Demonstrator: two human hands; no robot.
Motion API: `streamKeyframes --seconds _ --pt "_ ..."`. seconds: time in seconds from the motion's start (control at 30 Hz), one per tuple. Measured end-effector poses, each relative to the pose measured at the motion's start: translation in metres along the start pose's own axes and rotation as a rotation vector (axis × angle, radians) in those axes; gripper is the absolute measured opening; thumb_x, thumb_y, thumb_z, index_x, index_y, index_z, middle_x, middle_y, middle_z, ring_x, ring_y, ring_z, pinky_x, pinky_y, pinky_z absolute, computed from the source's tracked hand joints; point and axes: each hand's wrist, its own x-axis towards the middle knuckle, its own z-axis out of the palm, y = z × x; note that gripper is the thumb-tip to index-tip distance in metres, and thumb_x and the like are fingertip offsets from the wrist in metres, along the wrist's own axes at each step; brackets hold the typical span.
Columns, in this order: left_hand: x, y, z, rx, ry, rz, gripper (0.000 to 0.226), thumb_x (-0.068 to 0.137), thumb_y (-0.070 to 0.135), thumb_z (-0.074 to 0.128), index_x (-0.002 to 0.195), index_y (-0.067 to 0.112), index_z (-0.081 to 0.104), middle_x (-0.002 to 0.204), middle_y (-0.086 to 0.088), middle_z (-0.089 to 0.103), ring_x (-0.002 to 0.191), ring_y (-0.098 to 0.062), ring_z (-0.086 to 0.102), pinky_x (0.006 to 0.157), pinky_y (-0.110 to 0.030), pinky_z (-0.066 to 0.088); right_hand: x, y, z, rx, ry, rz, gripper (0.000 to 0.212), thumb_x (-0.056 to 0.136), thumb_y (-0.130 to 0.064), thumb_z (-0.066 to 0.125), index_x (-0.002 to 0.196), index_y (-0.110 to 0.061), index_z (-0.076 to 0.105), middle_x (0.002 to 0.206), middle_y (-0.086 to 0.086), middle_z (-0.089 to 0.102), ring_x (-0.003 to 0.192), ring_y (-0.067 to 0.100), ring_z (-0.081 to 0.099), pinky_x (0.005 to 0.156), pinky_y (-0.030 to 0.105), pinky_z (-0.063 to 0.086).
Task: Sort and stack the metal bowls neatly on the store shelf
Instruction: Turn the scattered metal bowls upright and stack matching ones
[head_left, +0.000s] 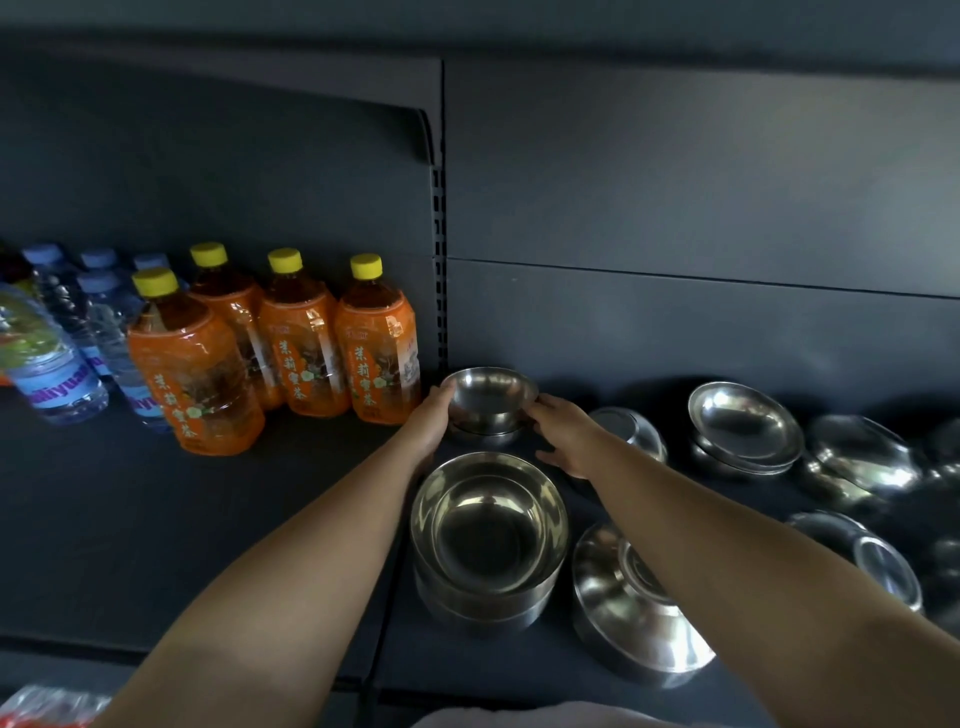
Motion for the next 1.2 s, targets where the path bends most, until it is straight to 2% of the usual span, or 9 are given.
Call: streamKeyframes --seconds 0.2,0.33,0.57,0.73,0.8,0.9,0.93,1.03,1.2 --pt "-0.002 -0.002 -0.001 0.114 -0.047 -0.009 0.062 0.098 0.048 0.025 0.15 0.019 0.007 0.156 -0.01 0.016 0.141 -0.03 0.02 0.114 -0.048 0.021 -0.003 0.004 0.001 0.001 0.002 -0.032 0.032 0.099 -0.027 0.045 0.13 -0.032 0.045 0.119 -0.004 0.048 0.109 0.017 0.042 0.086 0.037 0.044" --pt "0.001 -0.002 -0.001 0.009 -0.027 -0.028 0.058 0.098 0.044 0.028 0.149 0.02 0.014 0.155 -0.01 0.019 0.14 -0.029 0.024 0.113 -0.045 0.025 -0.005 0.002 0.0 -0.007 -0.004 -0.019 0.036 0.098 -0.028 0.046 0.135 -0.032 0.043 0.128 -0.002 0.048 0.117 0.02 0.043 0.084 0.036 0.044" --pt "-0.006 0.001 -0.006 -0.132 0.027 -0.028 0.057 0.097 0.046 0.035 0.147 0.023 0.023 0.153 -0.006 0.026 0.138 -0.024 0.03 0.104 -0.04 0.034 -0.011 -0.002 -0.001 0.036 0.021 0.017 0.037 0.097 -0.028 0.049 0.132 -0.016 0.045 0.134 0.005 0.048 0.115 0.021 0.046 0.09 0.036 0.047" --pt "-0.017 0.007 -0.014 -0.125 0.03 0.096 0.051 0.098 0.039 0.036 0.144 0.018 0.03 0.152 -0.006 0.029 0.139 -0.023 0.027 0.114 -0.041 0.025 -0.032 -0.006 -0.021 0.121 0.063 -0.004 0.042 0.098 -0.022 0.048 0.137 -0.008 0.042 0.138 0.008 0.047 0.128 0.025 0.044 0.092 0.032 0.041" --pt "-0.027 0.012 -0.018 -0.067 0.02 0.163 0.049 0.097 0.041 0.036 0.141 0.017 0.038 0.149 -0.005 0.035 0.137 -0.021 0.031 0.114 -0.042 0.024 -0.045 -0.008 -0.027 0.08 0.085 -0.056 0.038 0.098 -0.018 0.047 0.133 -0.004 0.046 0.128 0.011 0.055 0.118 0.026 0.053 0.086 0.029 0.043" --pt "-0.051 0.024 -0.02 -0.022 0.04 0.287 0.038 0.097 0.036 0.04 0.125 0.016 0.053 0.134 -0.005 0.053 0.119 -0.015 0.049 0.109 -0.038 0.034 -0.067 -0.011 -0.033 -0.077 0.169 -0.188 0.023 0.098 -0.019 0.048 0.113 -0.006 0.059 0.087 0.008 0.061 0.073 0.017 0.057 0.063 0.022 0.048" --pt "-0.059 0.029 -0.019 -0.012 0.052 0.333 0.029 0.096 0.033 0.042 0.116 0.019 0.058 0.125 -0.004 0.059 0.11 -0.013 0.054 0.105 -0.037 0.038 -0.074 -0.01 -0.037 -0.197 0.207 -0.222 0.018 0.097 -0.023 0.049 0.103 -0.012 0.062 0.085 0.009 0.061 0.072 0.018 0.056 0.066 0.027 0.05" --pt "-0.09 0.042 -0.006 0.074 0.073 0.472 0.016 0.095 0.03 0.045 0.092 0.024 0.06 0.092 0.006 0.063 0.093 -0.012 0.058 0.096 -0.036 0.046 -0.101 -0.005 -0.047 -0.524 0.311 -0.246 0.026 0.093 -0.034 0.053 0.1 -0.016 0.07 0.097 0.008 0.066 0.094 0.025 0.06 0.083 0.033 0.046" --pt "-0.146 0.049 0.03 0.21 -0.054 0.609 0.027 0.095 0.034 0.046 0.079 0.02 0.063 0.075 0.01 0.062 0.084 -0.014 0.062 0.089 -0.035 0.049 -0.147 0.013 -0.062 -0.702 0.428 -0.185 0.034 0.094 -0.039 0.05 0.107 -0.014 0.069 0.105 0.009 0.067 0.099 0.028 0.06 0.071 0.025 0.032"
